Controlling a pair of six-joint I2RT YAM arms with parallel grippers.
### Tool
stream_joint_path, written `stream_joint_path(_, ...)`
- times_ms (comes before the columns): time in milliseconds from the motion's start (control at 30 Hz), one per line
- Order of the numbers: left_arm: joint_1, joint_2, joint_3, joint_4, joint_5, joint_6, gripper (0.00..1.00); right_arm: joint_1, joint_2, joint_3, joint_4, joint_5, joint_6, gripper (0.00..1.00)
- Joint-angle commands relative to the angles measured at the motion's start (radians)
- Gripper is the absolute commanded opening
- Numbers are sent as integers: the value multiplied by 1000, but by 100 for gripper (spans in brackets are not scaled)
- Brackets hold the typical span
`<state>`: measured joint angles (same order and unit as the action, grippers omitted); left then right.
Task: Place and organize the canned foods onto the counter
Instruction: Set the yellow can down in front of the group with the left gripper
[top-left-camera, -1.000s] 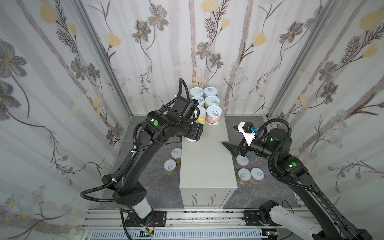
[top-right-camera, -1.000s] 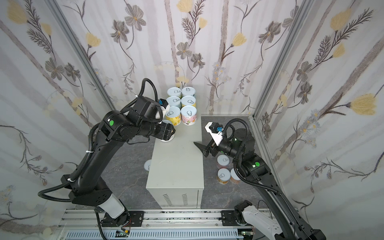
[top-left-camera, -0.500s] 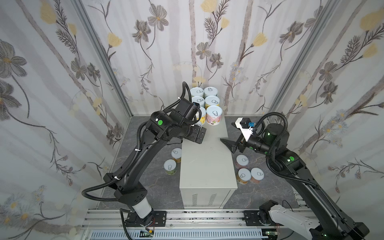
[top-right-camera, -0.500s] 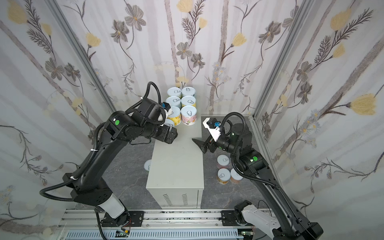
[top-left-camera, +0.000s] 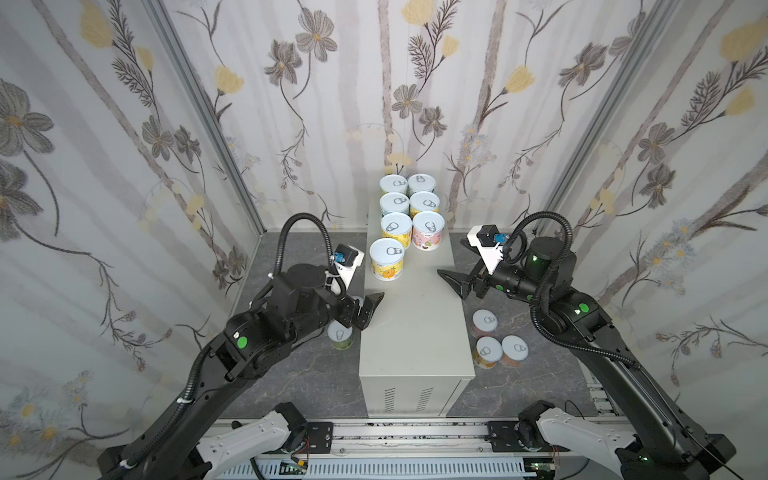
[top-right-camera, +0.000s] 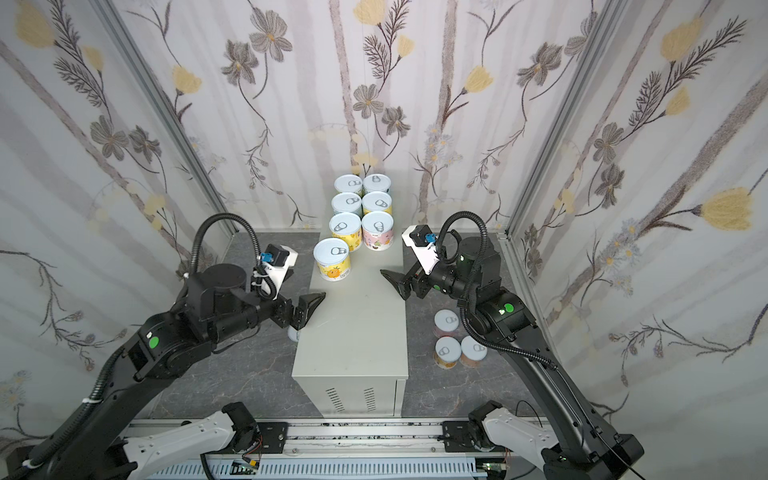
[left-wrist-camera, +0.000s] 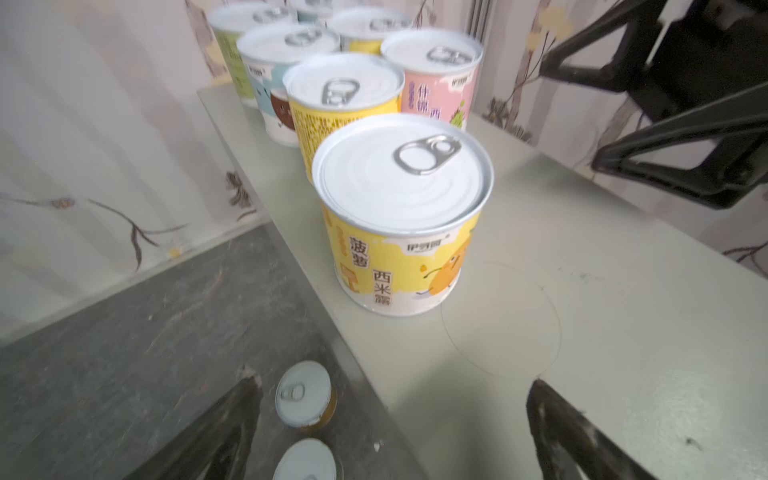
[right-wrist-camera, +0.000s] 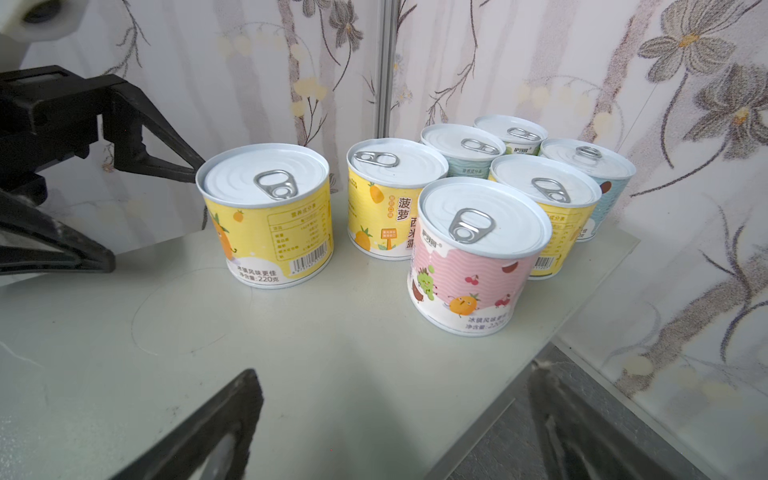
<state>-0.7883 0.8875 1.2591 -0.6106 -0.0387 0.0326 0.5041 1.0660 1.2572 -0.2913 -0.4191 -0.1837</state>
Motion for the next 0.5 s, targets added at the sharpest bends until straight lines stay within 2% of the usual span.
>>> stream_joint_path(0,0,-94,-132,402,55,94,100,5,3,9,-6,25,9,100)
stream_joint_path(233,0,-67,-162,461,51,162,91,12,10,-4,30,33,22,100)
stream_joint_path(467,-1,-26,-183,542,3,200,90,14,16,4,31,32,24,100)
